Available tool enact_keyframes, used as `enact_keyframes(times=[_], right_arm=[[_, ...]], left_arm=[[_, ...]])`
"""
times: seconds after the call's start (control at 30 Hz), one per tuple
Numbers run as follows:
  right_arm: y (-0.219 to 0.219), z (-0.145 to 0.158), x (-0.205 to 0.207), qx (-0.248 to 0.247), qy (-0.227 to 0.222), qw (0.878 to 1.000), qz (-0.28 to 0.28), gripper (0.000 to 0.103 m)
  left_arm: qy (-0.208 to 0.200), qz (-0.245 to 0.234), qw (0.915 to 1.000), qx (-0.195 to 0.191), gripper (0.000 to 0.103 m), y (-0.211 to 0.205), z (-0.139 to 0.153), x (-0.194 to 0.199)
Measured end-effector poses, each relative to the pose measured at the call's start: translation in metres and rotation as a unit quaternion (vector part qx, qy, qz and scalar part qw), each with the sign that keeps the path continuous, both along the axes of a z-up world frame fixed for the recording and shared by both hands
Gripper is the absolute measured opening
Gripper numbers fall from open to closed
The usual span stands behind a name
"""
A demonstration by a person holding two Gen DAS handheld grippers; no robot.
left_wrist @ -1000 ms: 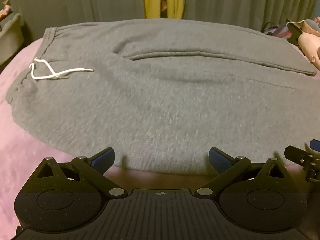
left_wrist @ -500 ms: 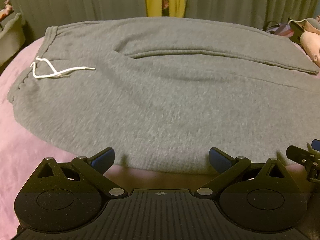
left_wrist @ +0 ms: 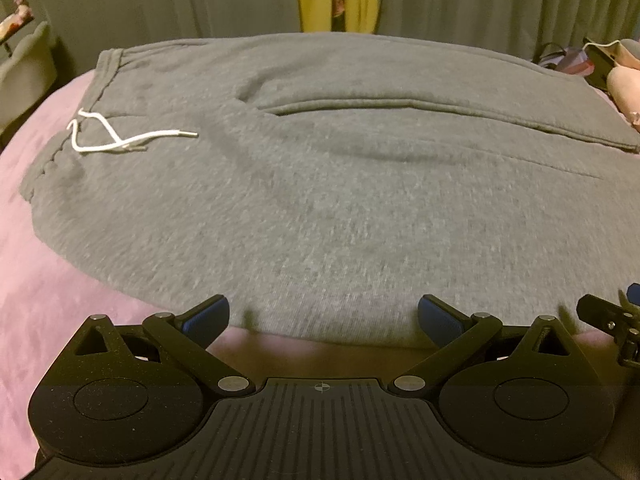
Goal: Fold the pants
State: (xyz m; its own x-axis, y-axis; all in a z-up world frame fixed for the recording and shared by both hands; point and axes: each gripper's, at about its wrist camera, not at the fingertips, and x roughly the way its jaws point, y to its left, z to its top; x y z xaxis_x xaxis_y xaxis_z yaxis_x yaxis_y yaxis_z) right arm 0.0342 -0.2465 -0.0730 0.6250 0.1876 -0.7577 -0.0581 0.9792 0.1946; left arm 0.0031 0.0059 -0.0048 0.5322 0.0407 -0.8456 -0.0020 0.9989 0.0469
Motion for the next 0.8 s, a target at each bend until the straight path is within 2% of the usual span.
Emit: enact_keyframes(times=[0.8], right_arm=[[-0.0054, -0.0017, 0.0017, 0.012, 0.012, 1.0, -0.011, 0.099]], left_arm=[[0.006, 0.016, 0.9997, -0.018, 0.103, 0.0073, -0.0002, 0.0023]])
